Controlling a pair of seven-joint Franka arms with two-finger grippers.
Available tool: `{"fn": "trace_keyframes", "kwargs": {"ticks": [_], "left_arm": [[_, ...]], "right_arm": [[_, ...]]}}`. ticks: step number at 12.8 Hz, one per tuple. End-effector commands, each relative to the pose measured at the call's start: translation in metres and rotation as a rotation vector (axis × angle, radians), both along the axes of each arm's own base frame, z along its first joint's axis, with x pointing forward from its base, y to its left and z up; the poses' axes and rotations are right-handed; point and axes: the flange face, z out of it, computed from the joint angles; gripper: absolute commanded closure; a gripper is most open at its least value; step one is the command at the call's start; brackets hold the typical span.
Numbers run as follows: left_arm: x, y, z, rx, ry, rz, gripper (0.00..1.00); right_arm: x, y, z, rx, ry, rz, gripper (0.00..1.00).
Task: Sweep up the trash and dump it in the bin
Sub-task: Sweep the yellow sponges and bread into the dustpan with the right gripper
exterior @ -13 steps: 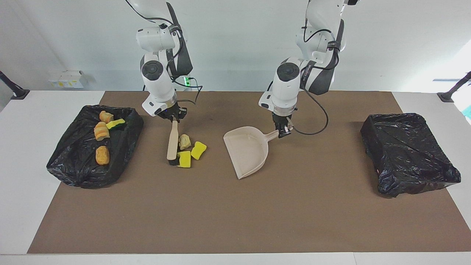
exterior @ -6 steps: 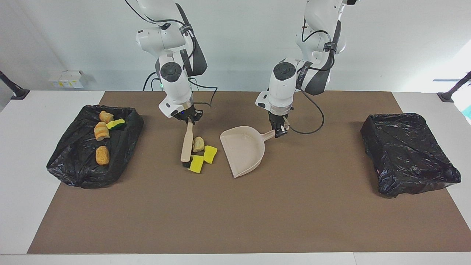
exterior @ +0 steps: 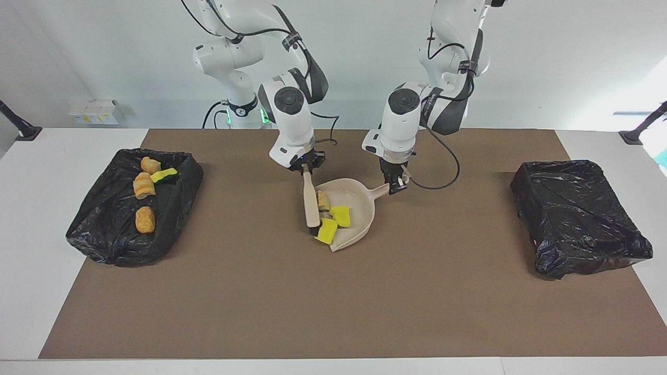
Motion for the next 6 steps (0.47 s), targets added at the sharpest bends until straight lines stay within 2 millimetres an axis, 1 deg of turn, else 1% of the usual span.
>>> {"fn": "trace_keyframes", "kwargs": {"ticks": [1,2,3,4,5,6], "left_arm": [[-0.005,0.006,0.002,-0.019,-0.015,0.033,1.00],[-0.003,0.008,0.001,-0.019,-0.015,0.059,1.00],[-0.001,0.010,0.002,-0.021,-0.016,0.084,1.00],[0.000,0.012,0.001,-0.026,-0.011,0.104,1.00],[0.003,0.017,0.001,-0.039,-0.002,0.132,1.00],[0.005,0.020,0.001,-0.068,0.019,0.198,1.00]], "right_arm": [[0.002,0.027,0.008,0.083,-0.003,0.028,1.00],[0.000,0.029,0.009,0.084,0.002,0.032,1.00],[0.000,0.026,0.013,0.082,0.008,0.032,1.00],[0.000,0.018,0.016,0.071,0.030,0.025,1.00],[0.002,0.005,0.021,0.054,0.055,0.014,1.00],[0.008,-0.013,0.027,0.045,0.066,-0.015,1.00]]}}
